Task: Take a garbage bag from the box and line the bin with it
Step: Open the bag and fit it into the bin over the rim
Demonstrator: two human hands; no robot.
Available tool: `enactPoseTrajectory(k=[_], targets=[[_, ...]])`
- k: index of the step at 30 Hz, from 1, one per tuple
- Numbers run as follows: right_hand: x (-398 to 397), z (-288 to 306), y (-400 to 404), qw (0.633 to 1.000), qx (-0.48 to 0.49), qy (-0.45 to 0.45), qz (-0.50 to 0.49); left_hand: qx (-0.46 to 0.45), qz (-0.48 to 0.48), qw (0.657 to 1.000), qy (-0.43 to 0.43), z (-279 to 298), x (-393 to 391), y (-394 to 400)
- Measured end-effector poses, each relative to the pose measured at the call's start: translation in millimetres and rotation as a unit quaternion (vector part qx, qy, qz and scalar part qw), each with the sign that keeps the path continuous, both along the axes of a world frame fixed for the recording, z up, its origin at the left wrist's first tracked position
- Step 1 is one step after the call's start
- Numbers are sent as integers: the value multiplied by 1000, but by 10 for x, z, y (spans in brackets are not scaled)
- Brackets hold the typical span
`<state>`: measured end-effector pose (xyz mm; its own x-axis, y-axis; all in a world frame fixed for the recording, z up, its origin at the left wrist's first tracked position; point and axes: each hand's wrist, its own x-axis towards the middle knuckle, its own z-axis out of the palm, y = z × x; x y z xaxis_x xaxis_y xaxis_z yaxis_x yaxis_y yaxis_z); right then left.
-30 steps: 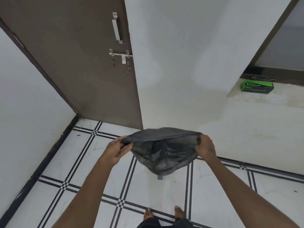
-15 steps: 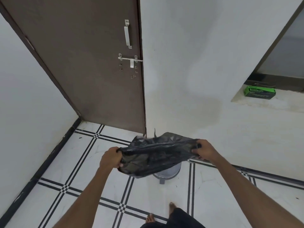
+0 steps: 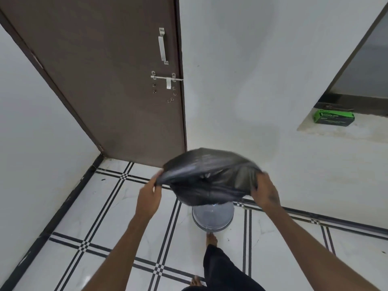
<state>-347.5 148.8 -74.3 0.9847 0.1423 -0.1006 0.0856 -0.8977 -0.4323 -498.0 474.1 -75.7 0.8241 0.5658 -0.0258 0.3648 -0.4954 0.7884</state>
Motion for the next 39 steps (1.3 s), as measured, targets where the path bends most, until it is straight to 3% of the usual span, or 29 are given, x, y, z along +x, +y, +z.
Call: enactPoseTrajectory(k=[2,4,5,7,10,13,16,20,22,24,26,28,32,39], targets=[[-65,-250,-112,983,-95,128,85,24,-42,984,171,-368,-141,91],[-189,-379,-167,928,-163,288,170,-13,-68,943,327,-651,-279,153],[-258,-408,-175,898,-181,356,187,-49,-65,921,381,-709,-334,153],[-378,-408,-163,870,-183,415,192,-134,-32,887,442,-768,-388,170],[-351,-378,-91,898,-132,386,168,-218,51,897,381,-747,-298,251],[-160,-354,-14,959,-69,247,119,-272,103,923,251,-531,-57,273],[84,-246,172,994,-12,111,-10,-238,103,961,100,-232,236,236],[268,-29,366,990,94,-67,-86,-168,36,983,-64,150,434,18],[280,-59,356,985,129,-49,-102,-126,-7,992,-25,106,415,-26],[258,-213,260,992,92,12,-89,-63,-43,990,118,-142,354,70],[195,-383,106,991,-1,134,-27,-71,-92,951,285,-377,232,180],[74,-503,-17,961,-67,266,27,-118,-112,910,381,-493,94,212],[-9,-668,-127,946,-100,306,41,-175,-29,926,334,-644,50,277],[165,-771,-120,973,-18,230,-17,35,-12,968,250,-502,206,258]])
